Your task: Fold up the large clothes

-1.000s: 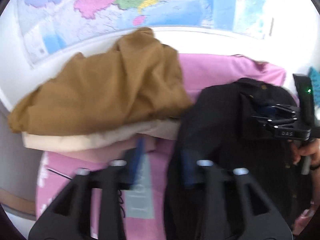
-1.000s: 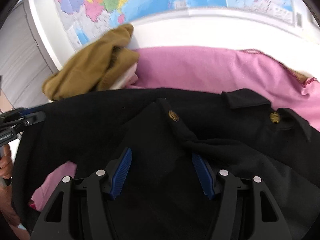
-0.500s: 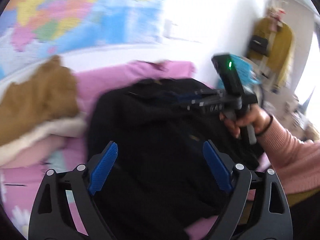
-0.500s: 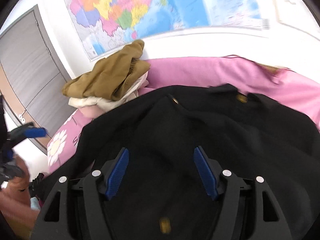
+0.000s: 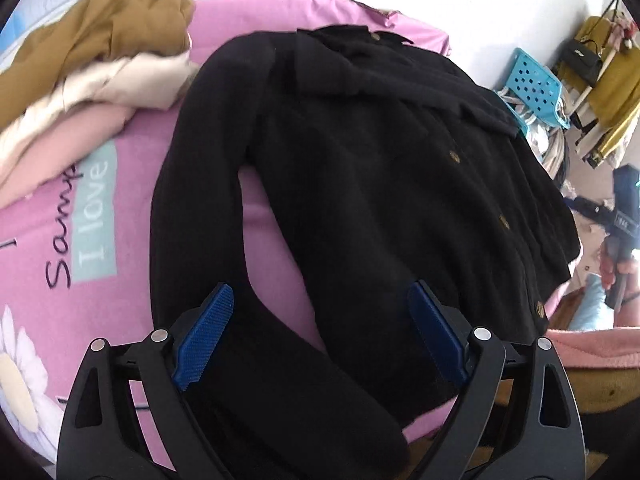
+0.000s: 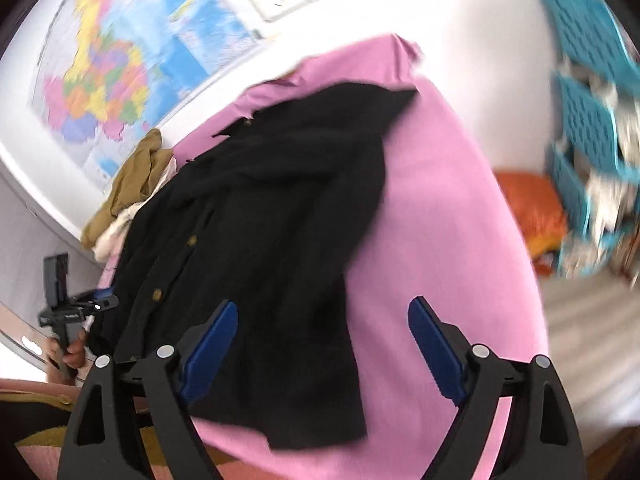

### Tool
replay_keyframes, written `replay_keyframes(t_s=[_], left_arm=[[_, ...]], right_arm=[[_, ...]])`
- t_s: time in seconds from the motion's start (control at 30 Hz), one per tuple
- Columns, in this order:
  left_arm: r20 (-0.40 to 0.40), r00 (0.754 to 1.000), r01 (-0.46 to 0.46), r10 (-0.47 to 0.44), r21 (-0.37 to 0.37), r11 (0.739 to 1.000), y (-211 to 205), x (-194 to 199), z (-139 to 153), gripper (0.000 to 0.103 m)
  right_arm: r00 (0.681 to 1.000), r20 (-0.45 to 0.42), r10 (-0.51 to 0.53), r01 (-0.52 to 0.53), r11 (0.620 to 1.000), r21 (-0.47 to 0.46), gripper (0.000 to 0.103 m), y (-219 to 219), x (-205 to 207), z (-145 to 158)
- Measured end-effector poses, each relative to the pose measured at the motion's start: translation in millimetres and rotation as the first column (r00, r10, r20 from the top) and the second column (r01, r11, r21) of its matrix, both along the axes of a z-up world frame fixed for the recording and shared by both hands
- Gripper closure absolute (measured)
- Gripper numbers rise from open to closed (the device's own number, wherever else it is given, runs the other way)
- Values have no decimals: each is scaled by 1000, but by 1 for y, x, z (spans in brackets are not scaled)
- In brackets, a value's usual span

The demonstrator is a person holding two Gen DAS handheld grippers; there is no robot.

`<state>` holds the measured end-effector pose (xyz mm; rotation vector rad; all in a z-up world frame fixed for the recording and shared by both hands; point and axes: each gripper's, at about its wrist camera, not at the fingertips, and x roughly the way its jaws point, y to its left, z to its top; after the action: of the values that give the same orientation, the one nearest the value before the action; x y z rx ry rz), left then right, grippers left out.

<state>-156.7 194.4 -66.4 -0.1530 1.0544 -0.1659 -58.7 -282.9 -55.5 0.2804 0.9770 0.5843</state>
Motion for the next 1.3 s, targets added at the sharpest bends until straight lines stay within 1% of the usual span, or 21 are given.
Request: replay_keyframes(t_s=[0.07, 0.13, 0.2, 0.27, 0.3, 0.33, 0.37, 0.4, 0.43, 0.53, 0.67, 0.77, 0.83, 0.87, 0.9, 0.97, 1.0, 1.03, 1.1, 1.2, 1.3], left_arm=[[-6, 1000, 23, -23, 7, 1000, -1, -4, 0, 13], [-19, 998, 51, -51, 9, 999, -6, -10, -3, 10], [-28, 995, 94, -94, 16, 995, -16, -17, -4, 6], [-40, 990, 139, -138, 26, 990, -27, -23, -7, 6], [-54, 988, 149, -147, 35, 988, -32, -25, -11, 6], [-65, 987, 149, -146, 36, 988, -36, -23, -13, 6], [-68, 987, 146, -143, 35, 989, -38, -23, -15, 8], [-66, 988, 142, -140, 34, 989, -39, -23, -16, 19], [-62, 988, 144, -142, 31, 989, -41, -23, -16, 46], [-54, 992, 119, -118, 16, 993, -38, -27, -10, 76], [39, 989, 145, -142, -90, 985, -32, -44, 22, 84], [95, 978, 196, -187, -94, 976, -38, -61, 35, 84], [77, 975, 211, -206, -64, 975, -44, -67, 27, 81], [57, 977, 210, -207, -64, 976, -44, -65, 20, 78], [37, 977, 210, -208, -57, 976, -44, -65, 12, 72], [50, 976, 214, -211, -71, 974, -37, -71, 10, 56], [72, 976, 211, -206, -64, 975, -35, -74, 12, 43], [92, 976, 202, -197, -45, 978, -29, -78, 15, 38], [127, 976, 181, -176, -32, 983, -24, -87, 24, 32], [150, 981, 124, -126, 26, 992, -14, -95, 35, 25], [128, 983, 126, -134, 73, 989, -16, -95, 33, 23]], right_arm=[[998, -35, 45, -42, 997, 64, 19, 1, -5, -13], [998, -3, 65, -65, 997, 47, 21, 9, -12, -16], [995, 12, 97, -97, 994, 58, 31, 15, -13, -16], [994, 27, 104, -105, 993, 44, 32, 17, -13, -17], [994, 38, 106, -107, 994, 22, 44, 20, -13, -18], [994, 45, 100, -100, 995, 1, 70, 21, -12, -18], [995, 38, 98, -98, 995, 15, 81, 18, -13, -17], [995, 36, 90, -91, 995, 45, 86, 14, -14, -15], [996, 56, 70, -73, 996, 53, 91, 10, -15, -10], [995, 94, 9, -22, 991, 135, 95, -14, -25, 10], [980, 190, -65, 25, 978, 205, 96, -43, -34, 48], [974, 207, -97, 53, 977, 206, 96, -51, -31, 57], [973, 197, -124, 94, 984, 154, 96, -54, -26, 48], [981, 154, -114, 92, 985, 145, 96, -52, -20, 36], [988, 114, -101, 84, 986, 146, 95, -49, -16, 25], [991, 62, -122, 122, 993, -1, 92, -39, -7, 4], [992, 49, -117, 120, 991, -57, 86, -36, -7, -3], [989, 41, -142, 145, 984, -100, 70, -35, -8, -6], [985, 62, -163, 169, 980, -105, 58, -39, -13, 1], [970, 163, -179, 192, 979, -70, 51, -42, -27, 36], [960, 255, -112, 122, 992, -21, 49, -31, -38, 67]])
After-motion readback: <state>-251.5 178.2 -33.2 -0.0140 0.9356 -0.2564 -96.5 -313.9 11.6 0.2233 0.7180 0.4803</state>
